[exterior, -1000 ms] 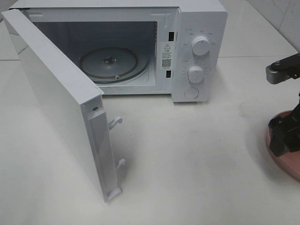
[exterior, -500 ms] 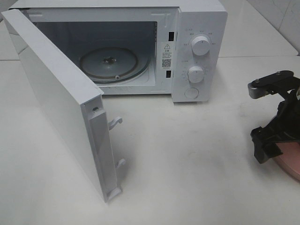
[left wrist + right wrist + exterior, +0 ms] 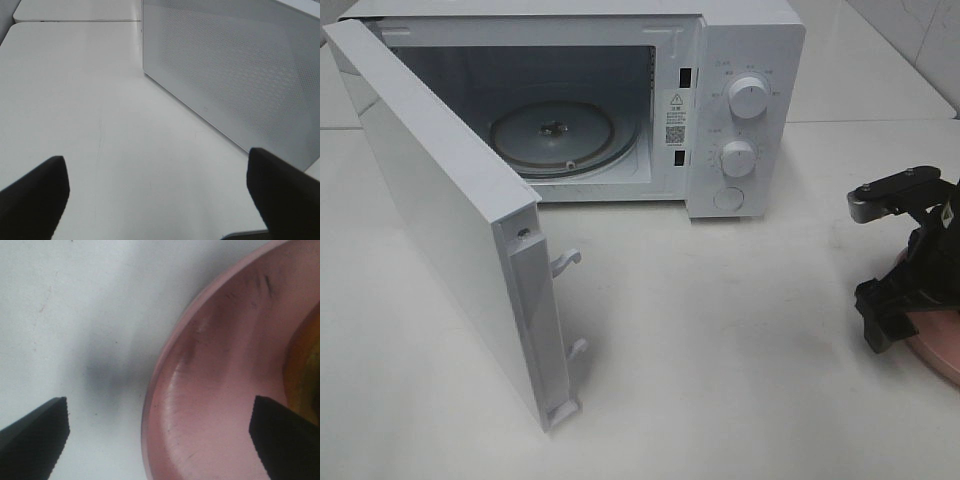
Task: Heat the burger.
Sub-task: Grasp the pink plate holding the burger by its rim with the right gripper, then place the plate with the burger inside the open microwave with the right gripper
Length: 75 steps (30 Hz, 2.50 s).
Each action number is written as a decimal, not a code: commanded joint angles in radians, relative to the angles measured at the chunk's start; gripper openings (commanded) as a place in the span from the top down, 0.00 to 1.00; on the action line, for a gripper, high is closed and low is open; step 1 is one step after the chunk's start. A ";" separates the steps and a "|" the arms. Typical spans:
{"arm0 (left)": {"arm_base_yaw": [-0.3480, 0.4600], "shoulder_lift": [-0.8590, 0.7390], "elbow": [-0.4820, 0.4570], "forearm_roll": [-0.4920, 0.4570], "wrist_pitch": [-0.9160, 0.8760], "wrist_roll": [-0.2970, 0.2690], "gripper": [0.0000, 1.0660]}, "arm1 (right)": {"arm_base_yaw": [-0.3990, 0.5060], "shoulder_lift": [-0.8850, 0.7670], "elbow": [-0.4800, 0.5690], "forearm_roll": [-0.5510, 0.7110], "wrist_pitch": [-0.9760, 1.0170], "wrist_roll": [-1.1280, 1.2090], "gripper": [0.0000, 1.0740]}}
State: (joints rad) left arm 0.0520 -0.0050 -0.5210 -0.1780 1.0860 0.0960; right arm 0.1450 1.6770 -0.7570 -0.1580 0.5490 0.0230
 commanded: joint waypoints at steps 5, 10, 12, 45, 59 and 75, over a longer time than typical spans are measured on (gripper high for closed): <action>-0.001 -0.016 0.005 0.002 -0.012 -0.007 0.17 | -0.005 0.045 -0.006 -0.004 -0.034 0.012 0.15; -0.001 -0.016 0.005 0.002 -0.012 -0.007 0.17 | -0.005 0.065 -0.005 0.003 -0.059 0.011 0.17; -0.001 -0.016 0.005 0.002 -0.012 -0.007 0.17 | -0.005 0.085 -0.005 0.006 -0.062 0.011 0.18; -0.001 -0.016 0.005 0.002 -0.012 -0.007 0.17 | -0.002 0.118 -0.004 -0.017 -0.012 0.079 1.00; -0.001 -0.016 0.005 0.002 -0.012 -0.007 0.17 | 0.084 0.053 -0.004 -0.237 0.069 0.301 1.00; -0.001 -0.016 0.005 0.002 -0.012 -0.007 0.17 | 0.165 -0.051 0.034 -0.383 0.149 0.433 1.00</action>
State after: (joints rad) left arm 0.0520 -0.0050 -0.5210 -0.1780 1.0860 0.0960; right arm 0.2920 1.6580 -0.7420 -0.4730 0.6670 0.4240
